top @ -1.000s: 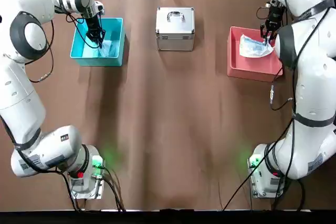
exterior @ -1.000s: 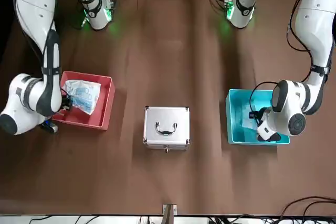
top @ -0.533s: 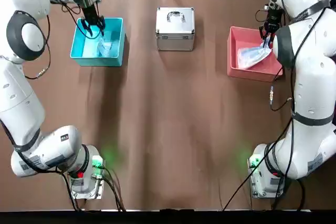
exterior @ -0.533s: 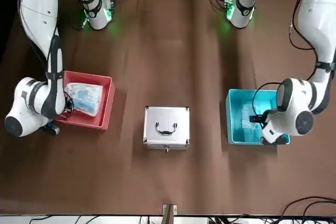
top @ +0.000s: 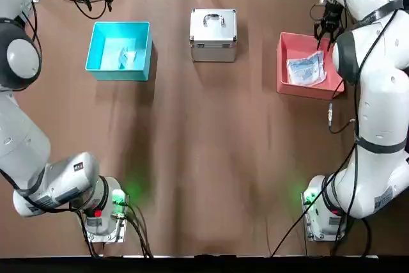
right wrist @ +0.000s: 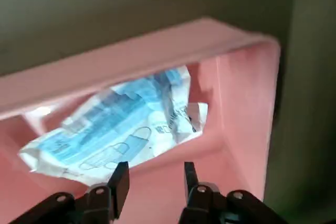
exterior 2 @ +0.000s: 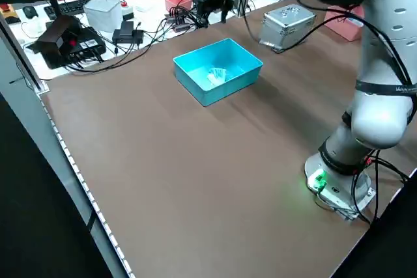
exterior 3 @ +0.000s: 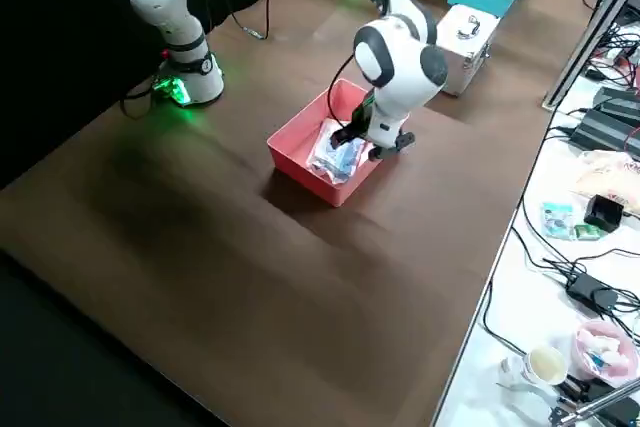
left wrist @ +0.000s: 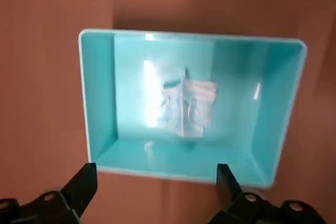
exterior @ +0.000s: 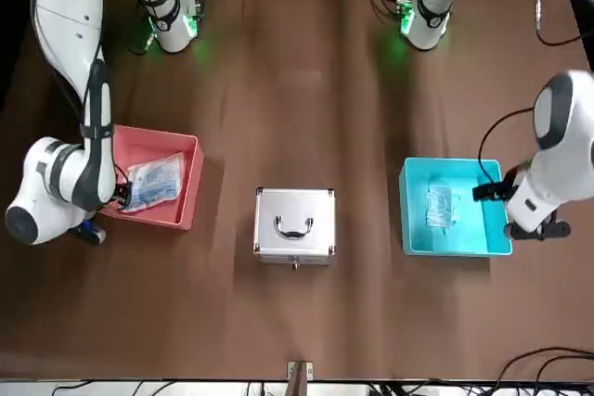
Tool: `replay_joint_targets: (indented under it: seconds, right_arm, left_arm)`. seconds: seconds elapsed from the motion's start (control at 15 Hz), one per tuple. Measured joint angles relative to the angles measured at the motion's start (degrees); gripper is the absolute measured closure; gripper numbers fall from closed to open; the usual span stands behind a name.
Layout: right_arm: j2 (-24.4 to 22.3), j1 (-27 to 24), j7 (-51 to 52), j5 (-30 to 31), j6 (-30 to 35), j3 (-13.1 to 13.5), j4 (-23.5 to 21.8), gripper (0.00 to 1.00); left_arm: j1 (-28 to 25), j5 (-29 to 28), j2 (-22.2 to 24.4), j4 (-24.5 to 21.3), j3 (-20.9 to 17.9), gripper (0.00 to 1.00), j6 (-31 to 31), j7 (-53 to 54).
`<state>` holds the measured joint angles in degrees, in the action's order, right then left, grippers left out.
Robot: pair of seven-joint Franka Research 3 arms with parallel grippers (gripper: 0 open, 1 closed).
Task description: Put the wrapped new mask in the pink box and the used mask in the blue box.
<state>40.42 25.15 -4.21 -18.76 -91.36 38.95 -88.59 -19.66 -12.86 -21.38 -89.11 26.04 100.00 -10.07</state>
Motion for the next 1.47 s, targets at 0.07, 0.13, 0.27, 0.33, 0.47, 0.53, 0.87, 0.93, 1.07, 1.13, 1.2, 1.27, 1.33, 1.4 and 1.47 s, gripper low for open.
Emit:
replay_joint_targets:
  seconds: [0.07,0.13,0.27,0.33,0.47,0.53,0.87,0.93,1.07,1.13,1.2,1.27,1.33,1.4,1.47]
  right_arm:
    - [-0.4,0.0,0.9,0.0,0.0,0.1,1.4,0.50]
    - [-1.1,0.0,1.4,0.0,0.0,0.1,2.8,0.45]
    - [-3.3,0.0,1.6,0.0,0.1,0.2,5.5,0.35]
    - [-5.0,0.0,1.6,0.0,0.1,0.3,6.7,0.35]
    - [-9.1,0.0,1.7,0.0,0.6,0.3,8.0,0.21]
    - [-11.3,0.1,1.8,0.0,1.2,0.3,8.3,0.12]
    - [-22.8,0.2,1.7,0.1,4.6,0.2,8.5,0.01]
    - [-24.3,0.2,1.7,0.1,4.6,0.2,8.7,0.01]
    - [-26.5,0.2,1.7,0.6,5.2,0.2,9.5,0.01]
    - [-27.2,0.2,1.7,0.8,5.7,0.2,9.9,0.01]
    - [-27.8,0.2,1.7,0.9,5.9,0.2,10.2,0.01]
    - [-28.3,0.2,1.7,1.2,6.0,0.2,10.3,0.01]
    - [-28.7,0.2,1.7,1.8,6.1,0.2,10.3,0.01]
    - [-29.1,0.2,1.7,2.4,6.4,0.2,10.3,0.01]
    - [-29.4,0.2,1.7,2.7,6.8,0.2,10.2,0.01]
  left_arm:
    - [0.0,0.0,1.1,1.3,1.1,0.00,-3.2,0.0]
    - [0.0,0.0,2.1,2.7,2.2,0.00,-6.1,0.0]
    - [0.1,0.3,3.6,5.5,4.1,0.00,-11.6,0.0]
    - [0.1,0.4,4.2,6.6,4.8,0.00,-13.9,0.0]
    - [0.1,0.5,5.2,7.7,5.4,0.00,-16.3,0.0]
    - [0.1,0.6,5.5,7.9,5.4,0.00,-16.6,0.0]
    - [-1.5,2.0,8.4,8.6,4.2,0.00,-16.7,-1.0]
    - [-0.6,3.5,9.2,8.7,2.4,0.00,-16.6,-0.9]
    - [5.3,7.1,11.0,8.7,-5.6,0.00,-16.2,-0.9]
    - [9.5,8.5,11.8,8.7,-10.5,0.00,-16.2,-0.9]
    - [13.5,9.1,12.5,8.6,-14.5,0.00,-16.1,-0.9]
    - [16.5,9.4,13.2,7.9,-17.2,0.00,-15.4,-0.9]
    - [18.3,9.4,14.2,6.3,-18.5,0.00,-13.3,-1.1]
    - [18.9,9.5,15.2,4.2,-18.8,0.00,-10.5,-1.3]
    - [18.8,9.8,16.0,2.3,-18.9,0.00,-8.4,-1.3]
